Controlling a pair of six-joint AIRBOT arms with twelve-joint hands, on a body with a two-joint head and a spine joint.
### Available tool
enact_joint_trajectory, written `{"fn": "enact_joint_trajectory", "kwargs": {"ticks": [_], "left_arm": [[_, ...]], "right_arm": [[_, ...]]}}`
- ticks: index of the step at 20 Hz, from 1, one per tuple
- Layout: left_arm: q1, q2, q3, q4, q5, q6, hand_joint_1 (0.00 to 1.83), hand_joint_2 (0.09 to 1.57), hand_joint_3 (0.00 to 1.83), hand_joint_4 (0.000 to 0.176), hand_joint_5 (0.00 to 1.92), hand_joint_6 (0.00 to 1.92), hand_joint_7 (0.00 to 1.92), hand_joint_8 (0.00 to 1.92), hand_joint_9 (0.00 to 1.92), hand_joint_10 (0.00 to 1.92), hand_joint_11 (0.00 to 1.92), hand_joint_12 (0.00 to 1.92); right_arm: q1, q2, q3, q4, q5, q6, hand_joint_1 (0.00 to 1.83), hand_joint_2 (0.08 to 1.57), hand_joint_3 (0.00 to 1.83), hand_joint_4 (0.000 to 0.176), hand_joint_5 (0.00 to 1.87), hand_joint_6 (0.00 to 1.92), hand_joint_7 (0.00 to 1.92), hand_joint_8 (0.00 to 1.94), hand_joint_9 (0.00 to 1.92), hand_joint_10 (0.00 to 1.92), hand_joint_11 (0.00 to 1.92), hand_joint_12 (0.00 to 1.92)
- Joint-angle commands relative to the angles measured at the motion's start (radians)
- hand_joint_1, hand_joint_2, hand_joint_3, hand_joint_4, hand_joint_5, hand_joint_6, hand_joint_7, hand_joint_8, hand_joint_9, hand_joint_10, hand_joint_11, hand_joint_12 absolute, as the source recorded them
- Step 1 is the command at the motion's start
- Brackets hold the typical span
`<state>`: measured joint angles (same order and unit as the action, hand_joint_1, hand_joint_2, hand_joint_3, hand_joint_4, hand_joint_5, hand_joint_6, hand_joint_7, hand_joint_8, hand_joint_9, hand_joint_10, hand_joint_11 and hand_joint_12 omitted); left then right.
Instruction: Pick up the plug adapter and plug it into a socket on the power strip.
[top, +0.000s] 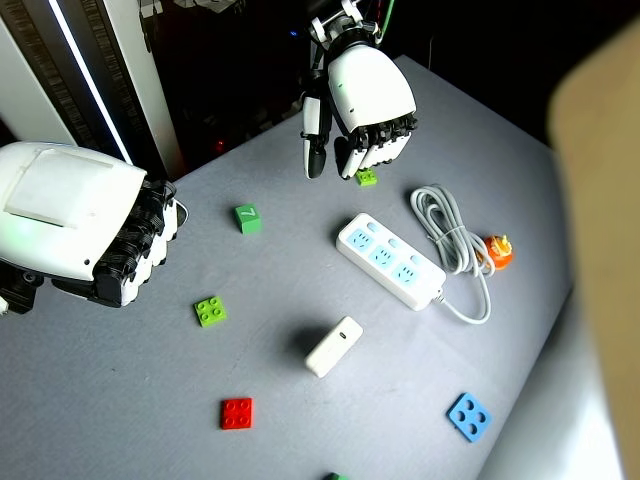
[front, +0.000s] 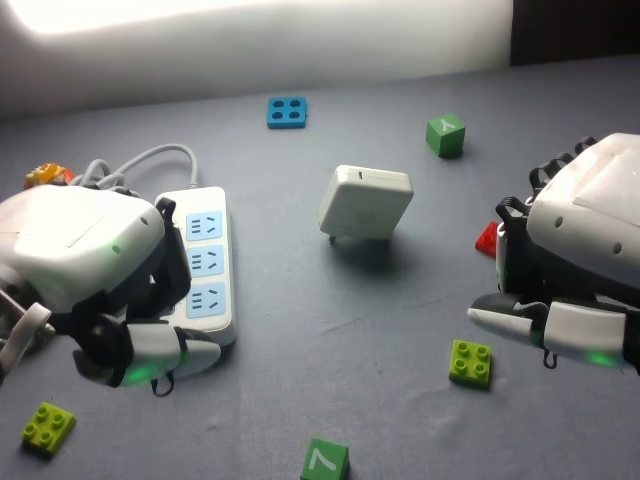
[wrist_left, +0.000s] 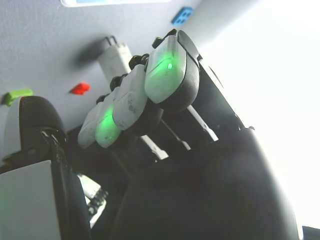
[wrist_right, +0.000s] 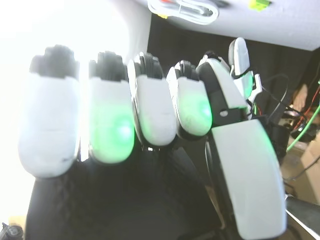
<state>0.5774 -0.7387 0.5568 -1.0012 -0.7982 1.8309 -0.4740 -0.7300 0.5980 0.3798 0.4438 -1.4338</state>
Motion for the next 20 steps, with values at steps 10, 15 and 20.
{"fn": "enact_joint_trajectory", "kwargs": {"ticks": [10,15,20], "left_arm": [[-0.057,0.009,0.039,-0.007,0.078,0.109,0.0,1.16,0.02,0.0,0.04,0.01,0.03,0.01,0.01,0.0,0.06,0.03],[-0.043,0.008,0.052,-0.132,0.139,0.151,0.0,1.16,0.01,0.0,0.02,0.0,0.0,0.0,0.0,0.0,0.05,0.03],[-0.001,-0.004,0.067,-0.139,0.129,0.11,0.0,1.14,0.0,0.0,0.0,0.0,0.0,0.0,0.0,0.0,0.01,0.02]], "right_arm": [[-0.006,-0.025,-0.002,0.134,0.133,-0.151,0.0,1.16,0.0,0.0,0.12,0.01,0.12,0.02,0.09,0.02,0.06,0.03],[0.031,-0.064,0.067,0.155,0.096,-0.152,0.21,1.12,0.0,0.0,0.09,0.0,0.07,0.0,0.05,0.0,0.04,0.03],[0.088,-0.141,0.202,0.214,0.007,-0.108,1.04,1.03,0.0,0.0,0.0,0.0,0.0,0.0,0.0,0.0,0.0,0.0]]}}
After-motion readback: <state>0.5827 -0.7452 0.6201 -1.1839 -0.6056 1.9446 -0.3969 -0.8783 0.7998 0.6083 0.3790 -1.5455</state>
